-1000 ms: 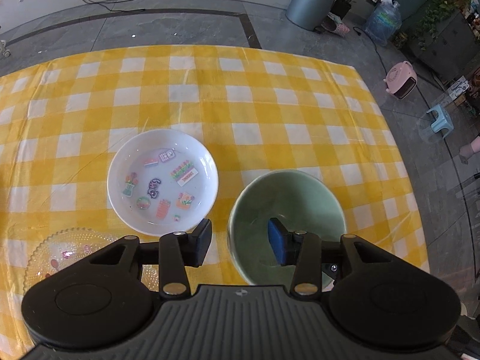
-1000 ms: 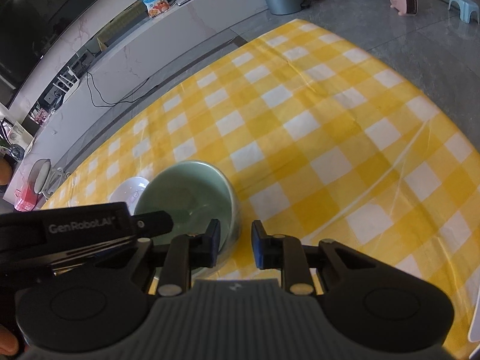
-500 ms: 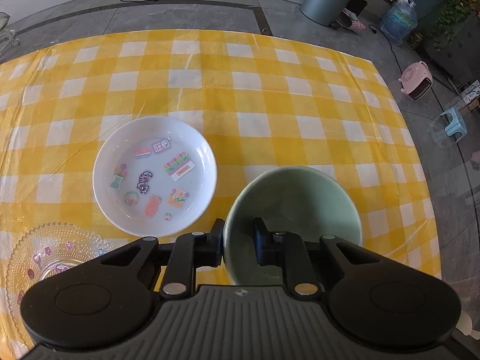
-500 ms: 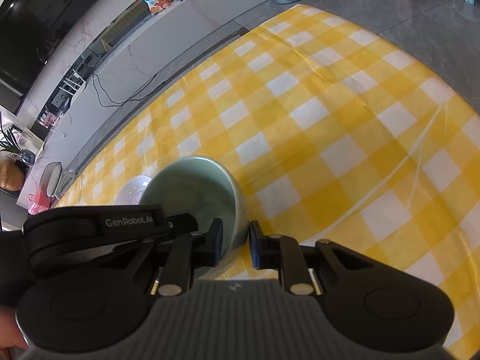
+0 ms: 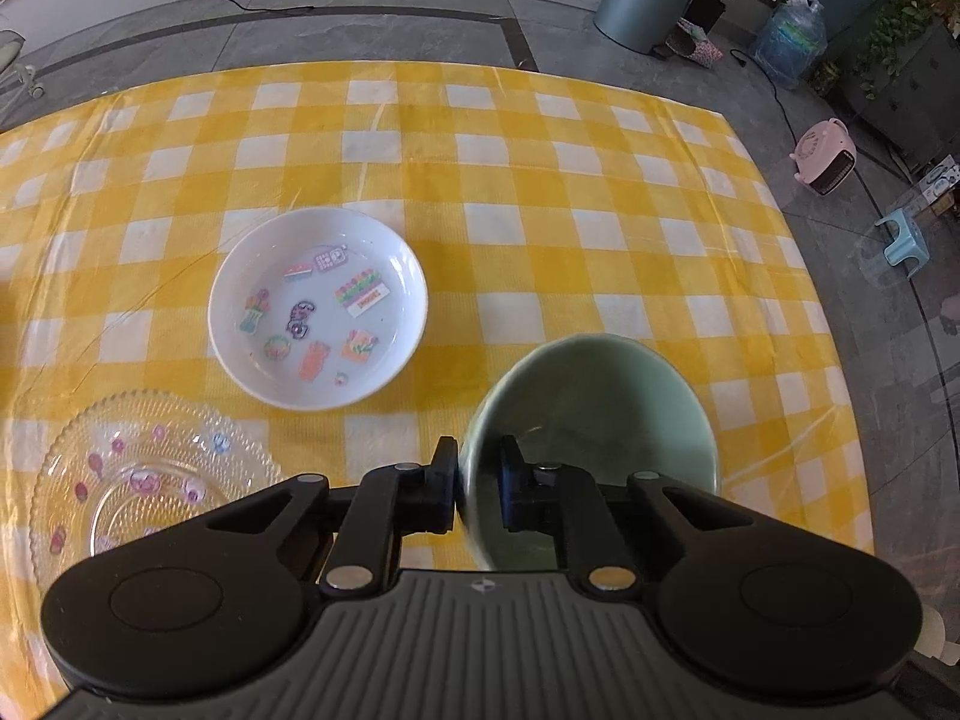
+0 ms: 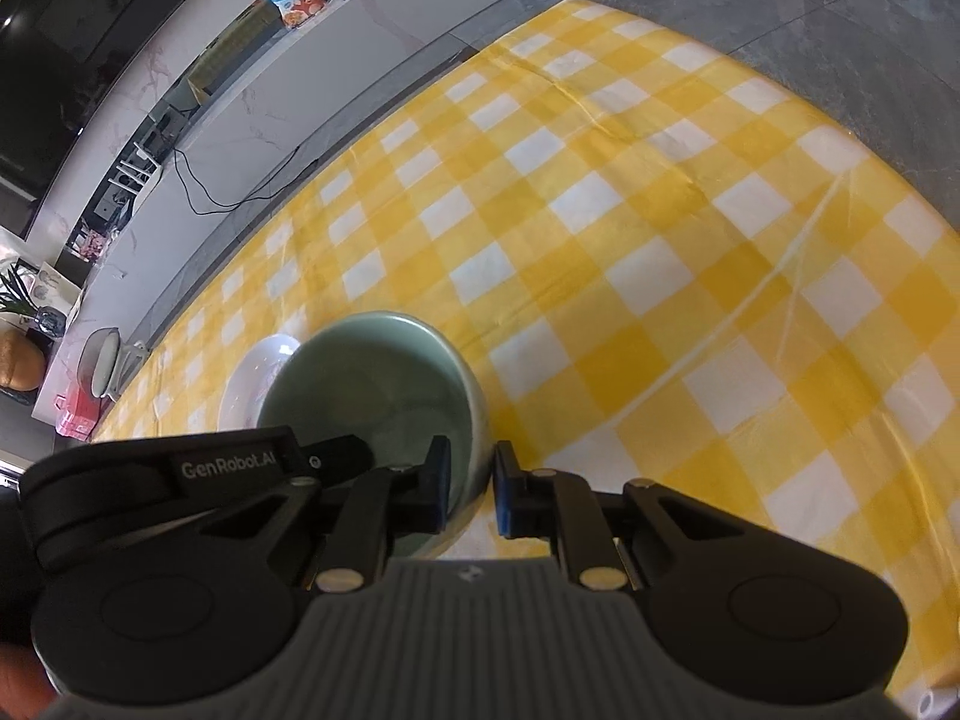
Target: Organize plates and bowls
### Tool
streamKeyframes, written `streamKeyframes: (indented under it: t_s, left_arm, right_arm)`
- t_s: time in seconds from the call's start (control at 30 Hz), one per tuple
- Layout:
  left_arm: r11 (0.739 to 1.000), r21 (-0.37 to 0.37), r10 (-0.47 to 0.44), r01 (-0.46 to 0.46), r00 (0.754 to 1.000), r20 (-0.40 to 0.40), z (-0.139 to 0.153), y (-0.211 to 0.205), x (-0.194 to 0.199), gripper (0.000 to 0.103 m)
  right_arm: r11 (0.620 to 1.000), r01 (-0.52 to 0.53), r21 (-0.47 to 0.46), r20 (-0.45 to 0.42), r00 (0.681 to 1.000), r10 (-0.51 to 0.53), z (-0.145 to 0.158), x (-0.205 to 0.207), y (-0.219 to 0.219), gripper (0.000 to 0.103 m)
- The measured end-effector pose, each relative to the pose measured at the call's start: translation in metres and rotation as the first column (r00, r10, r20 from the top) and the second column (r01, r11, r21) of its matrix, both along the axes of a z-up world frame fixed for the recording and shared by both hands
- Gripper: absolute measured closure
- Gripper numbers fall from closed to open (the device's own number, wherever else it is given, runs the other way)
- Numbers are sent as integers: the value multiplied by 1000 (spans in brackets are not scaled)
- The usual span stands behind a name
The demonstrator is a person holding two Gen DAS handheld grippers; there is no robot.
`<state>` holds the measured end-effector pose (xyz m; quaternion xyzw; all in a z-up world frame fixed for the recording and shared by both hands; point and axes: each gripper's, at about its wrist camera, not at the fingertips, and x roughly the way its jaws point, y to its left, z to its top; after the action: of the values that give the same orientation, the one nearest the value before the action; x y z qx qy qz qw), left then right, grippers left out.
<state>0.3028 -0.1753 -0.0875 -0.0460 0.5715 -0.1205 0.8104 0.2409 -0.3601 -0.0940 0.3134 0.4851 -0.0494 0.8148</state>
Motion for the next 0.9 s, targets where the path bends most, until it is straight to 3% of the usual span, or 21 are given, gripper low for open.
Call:
streamKeyframes:
  t_s: [0.57,0.73,0.9]
  left_arm:
    - [998,45,-41,38,996,74,57,35,-98,91]
    - [999,37,-8,5,998,56,81,65,-125,91]
    - [998,43,32,-36,995,92,113,95,-150,91]
  right_arm:
    - [997,-64,-41,47,997,65,46,-98,40,91]
    - [996,-78,-45,73,994,82,67,-131,65,91]
    - [990,-129,-50,107,985,133,98,-154,96,91]
